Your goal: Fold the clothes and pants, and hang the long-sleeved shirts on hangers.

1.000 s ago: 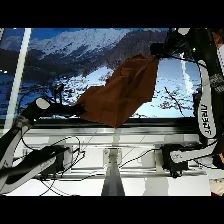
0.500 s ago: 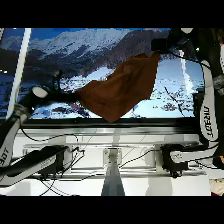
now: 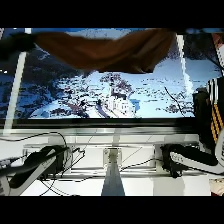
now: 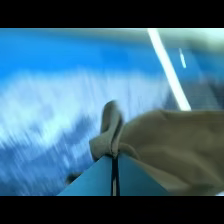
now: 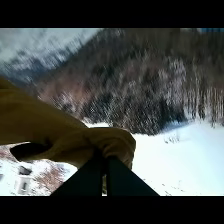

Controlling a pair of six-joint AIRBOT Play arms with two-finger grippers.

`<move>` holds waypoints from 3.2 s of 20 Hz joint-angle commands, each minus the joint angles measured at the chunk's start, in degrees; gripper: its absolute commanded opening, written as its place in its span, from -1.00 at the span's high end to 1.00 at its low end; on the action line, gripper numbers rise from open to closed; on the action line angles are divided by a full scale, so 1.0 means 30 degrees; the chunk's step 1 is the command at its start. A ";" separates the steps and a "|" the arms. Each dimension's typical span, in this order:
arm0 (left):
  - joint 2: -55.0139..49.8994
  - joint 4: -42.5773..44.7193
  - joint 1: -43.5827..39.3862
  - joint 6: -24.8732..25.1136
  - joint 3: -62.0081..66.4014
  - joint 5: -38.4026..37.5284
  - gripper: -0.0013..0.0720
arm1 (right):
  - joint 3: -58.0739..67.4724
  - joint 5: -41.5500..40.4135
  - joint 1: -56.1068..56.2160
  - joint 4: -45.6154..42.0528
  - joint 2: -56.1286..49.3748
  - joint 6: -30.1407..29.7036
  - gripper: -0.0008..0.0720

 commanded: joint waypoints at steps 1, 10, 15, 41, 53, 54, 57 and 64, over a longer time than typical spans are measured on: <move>0.2397 0.1268 0.0787 0.0007 0.0867 0.0240 0.93 | 0.0000 0.0401 0.0007 0.2353 0.2142 -0.0124 0.94; 0.2171 0.6717 0.0648 -0.3570 -0.3657 -0.3803 0.93 | -0.6768 0.1683 0.0007 0.3978 0.3395 -0.0750 0.94; -0.2958 0.5799 0.0474 -0.3585 -0.5180 -0.3133 0.93 | -1.2386 -0.0466 0.0007 0.3308 0.3351 -0.0729 0.94; 0.5865 0.1027 0.1872 -0.0845 0.2681 0.5734 0.93 | -0.5821 -0.8393 0.0007 0.1617 1.0120 -0.0758 0.94; 0.6543 0.1668 0.1865 -0.6433 -0.1049 -0.3228 0.93 | -0.6207 -0.6878 0.0007 0.1355 0.9551 -0.0758 0.95; 0.5442 0.1341 0.1865 -0.6433 -0.1989 -0.2936 0.93 | -0.6207 -0.6943 0.0007 0.1341 0.7927 -0.0758 0.95; 0.1209 -0.1399 0.1501 -0.6288 -0.4350 -0.2062 0.93 | -0.6200 -0.8000 0.0007 0.1326 0.2579 -0.0758 0.94; -0.9734 -0.5020 -0.2040 -0.2528 -0.4983 0.5996 0.93 | -0.6200 -1.2764 0.0007 0.1399 -0.6710 -0.0714 0.94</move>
